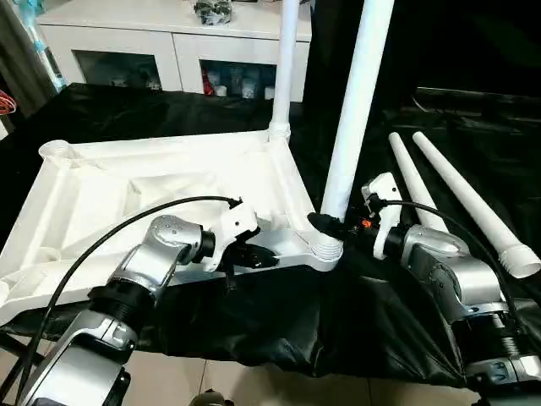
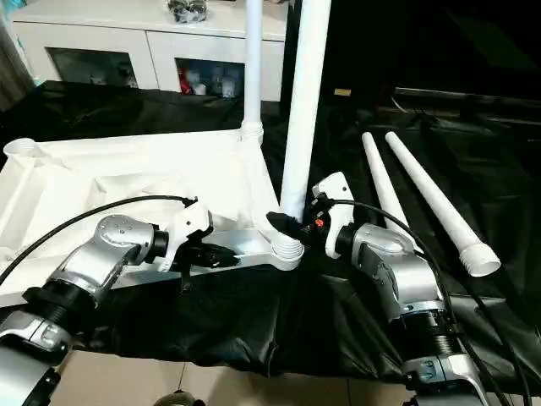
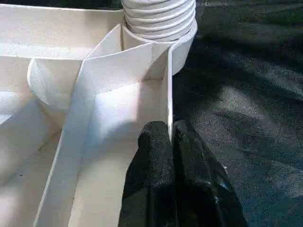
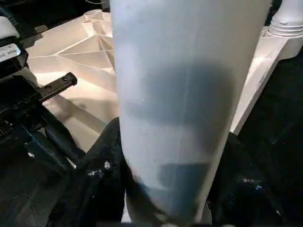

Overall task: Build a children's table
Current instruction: Insert table leg to table base

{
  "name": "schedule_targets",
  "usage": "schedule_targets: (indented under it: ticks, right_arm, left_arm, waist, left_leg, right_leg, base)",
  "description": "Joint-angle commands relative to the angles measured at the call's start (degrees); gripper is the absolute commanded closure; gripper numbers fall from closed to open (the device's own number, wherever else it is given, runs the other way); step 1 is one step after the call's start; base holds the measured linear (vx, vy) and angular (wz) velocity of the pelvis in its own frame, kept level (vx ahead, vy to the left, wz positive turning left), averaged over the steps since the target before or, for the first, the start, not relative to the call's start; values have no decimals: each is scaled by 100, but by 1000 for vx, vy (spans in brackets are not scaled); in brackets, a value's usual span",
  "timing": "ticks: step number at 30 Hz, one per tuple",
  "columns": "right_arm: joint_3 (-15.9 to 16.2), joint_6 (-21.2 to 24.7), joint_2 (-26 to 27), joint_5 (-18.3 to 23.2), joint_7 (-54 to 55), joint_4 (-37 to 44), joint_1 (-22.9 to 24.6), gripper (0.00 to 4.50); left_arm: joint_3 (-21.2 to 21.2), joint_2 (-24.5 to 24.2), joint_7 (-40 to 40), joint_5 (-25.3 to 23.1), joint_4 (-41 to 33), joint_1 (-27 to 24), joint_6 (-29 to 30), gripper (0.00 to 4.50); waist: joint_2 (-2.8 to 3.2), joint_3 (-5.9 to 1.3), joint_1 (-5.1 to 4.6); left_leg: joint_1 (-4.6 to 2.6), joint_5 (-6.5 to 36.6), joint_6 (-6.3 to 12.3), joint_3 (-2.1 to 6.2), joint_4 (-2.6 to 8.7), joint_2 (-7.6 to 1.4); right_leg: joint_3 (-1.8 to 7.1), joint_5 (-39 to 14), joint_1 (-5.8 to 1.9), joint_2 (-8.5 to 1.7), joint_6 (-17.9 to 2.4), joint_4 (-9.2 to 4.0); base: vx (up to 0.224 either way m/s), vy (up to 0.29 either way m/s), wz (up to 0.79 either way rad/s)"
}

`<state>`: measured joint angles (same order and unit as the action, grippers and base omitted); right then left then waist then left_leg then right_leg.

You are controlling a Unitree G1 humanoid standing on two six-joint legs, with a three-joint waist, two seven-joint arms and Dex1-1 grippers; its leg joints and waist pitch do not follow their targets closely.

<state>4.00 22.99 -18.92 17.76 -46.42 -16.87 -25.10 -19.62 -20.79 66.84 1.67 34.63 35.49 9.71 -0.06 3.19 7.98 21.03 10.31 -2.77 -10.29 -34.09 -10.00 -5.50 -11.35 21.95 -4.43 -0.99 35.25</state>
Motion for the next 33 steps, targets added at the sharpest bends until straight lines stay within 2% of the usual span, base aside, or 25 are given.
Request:
schedule_targets:
  ticks: [1,3,8,10,14,15,16,17,18,19,20,21,24,26,27,30,31,32,33]
  right_arm:
    - [55,49,-82,-130,28,-182,-20,262]
    - [-36,88,-62,-56,47,-208,-32,262]
    - [-560,213,73,397,141,-353,22,262]
    - [-664,230,91,490,146,-372,67,262]
    - [-884,185,141,717,80,-332,384,262]
    - [-889,152,149,726,58,-324,472,262]
    - [-889,152,149,726,58,-324,472,262]
    - [-893,73,197,733,57,-300,684,262]
    - [-879,20,224,725,61,-278,786,262]
    - [-854,-44,246,691,89,-257,872,262]
    - [-854,-44,246,691,89,-257,872,262]
    - [-828,-135,273,621,137,-246,950,262]
    - [-748,-404,352,424,344,-178,1129,262]
    - [-659,-560,395,305,442,-80,1249,262]
    - [-624,-598,413,269,480,-25,1293,263]
    - [-456,-656,395,105,528,57,1322,263]
    - [-456,-656,395,105,528,57,1322,263]
    - [-305,-689,347,-45,528,67,1278,263]
    - [-305,-689,347,-45,528,67,1278,263]
  left_arm:
    - [-167,-69,47,-222,128,-36,87,450]
    - [-183,-60,36,-244,96,-31,72,450]
    - [-128,12,-52,-208,70,4,66,450]
    - [-119,26,-78,-207,65,12,66,450]
    - [-48,112,-249,-227,111,53,58,450]
    - [-41,128,-277,-230,128,63,48,450]
    - [-41,128,-277,-230,128,63,48,450]
    - [-26,168,-362,-247,183,92,15,450]
    - [-22,185,-389,-252,207,108,6,450]
    - [-16,200,-435,-263,228,124,-13,450]
    - [-16,200,-435,-263,228,124,-13,450]
    - [-4,219,-484,-270,262,147,-21,450]
    - [28,258,-602,-292,348,207,-60,450]
    - [41,273,-631,-307,394,237,-90,450]
    - [48,279,-627,-316,410,245,-97,450]
    - [41,287,-602,-337,451,268,-115,450]
    - [41,287,-602,-337,451,268,-115,450]
    - [18,284,-569,-353,463,277,-132,450]
    - [18,284,-569,-353,463,277,-132,450]
  waist:
    - [-24,-335,-23]
    - [-18,-339,-21]
    - [-18,-336,-21]
    - [-16,-339,-15]
    - [-8,-341,7]
    - [7,-342,19]
    - [7,-342,19]
    - [19,-342,22]
    - [30,-338,32]
    - [19,-337,37]
    - [10,-335,33]
    - [30,-328,33]
    - [25,-304,22]
    - [30,-286,19]
    - [42,-269,4]
    - [57,-261,-13]
    - [48,-257,-32]
    - [66,-249,-41]
    - [68,-236,-51]
  left_leg:
    - [-83,1460,-51,170,492,-402]
    - [-94,1447,-50,165,490,-407]
    - [-93,1486,-37,165,490,-408]
    - [-95,1485,-33,162,486,-410]
    - [-102,1473,-31,158,490,-418]
    - [-127,1537,-42,154,487,-420]
    - [-127,1537,-42,154,487,-420]
    - [-105,1527,-48,162,499,-421]
    - [-121,1566,-56,158,501,-429]
    - [-143,1642,-63,157,501,-426]
    - [-127,1644,-61,160,506,-422]
    - [-102,1669,-63,172,515,-413]
    - [-137,1872,-109,180,523,-410]
    - [-157,2032,-133,195,528,-404]
    - [-175,2226,-158,221,541,-411]
    - [-192,2425,-194,246,555,-414]
    - [-167,2452,-205,258,574,-413]
    - [-184,2528,-224,264,587,-420]
    - [-198,2600,-232,261,592,-416]
  right_leg:
    - [396,-1837,-203,-596,-922,-525]
    - [397,-1721,-195,-590,-968,-514]
    - [395,-1759,-199,-597,-1014,-522]
    - [394,-1752,-199,-604,-1019,-530]
    - [395,-1696,-192,-602,-1014,-533]
    - [397,-1720,-178,-604,-1024,-542]
    - [397,-1720,-178,-604,-1024,-542]
    - [394,-1683,-195,-602,-1019,-539]
    - [395,-1695,-182,-605,-1005,-551]
    - [399,-1727,-170,-609,-1009,-561]
    - [397,-1750,-185,-607,-1001,-562]
    - [387,-1935,-198,-618,-952,-573]
    - [389,-2347,-160,-623,-823,-638]
    - [386,-2748,-145,-641,-717,-690]
    - [374,-3126,-130,-648,-604,-736]
    - [367,-3332,-115,-652,-519,-768]
    - [358,-3317,-133,-640,-487,-762]
    - [355,-3320,-125,-641,-483,-772]
    - [347,-3372,-121,-636,-474,-789]
  base:
    - [0,0,0]
    - [0,0,0]
    - [0,0,0]
    - [0,0,0]
    - [0,0,0]
    - [0,0,0]
    - [0,0,0]
    - [0,0,0]
    - [0,0,0]
    - [0,0,0]
    - [0,0,0]
    - [0,0,0]
    - [0,0,0]
    - [0,0,0]
    - [0,0,0]
    - [0,0,0]
    - [0,0,0]
    - [0,0,0]
    - [0,0,0]
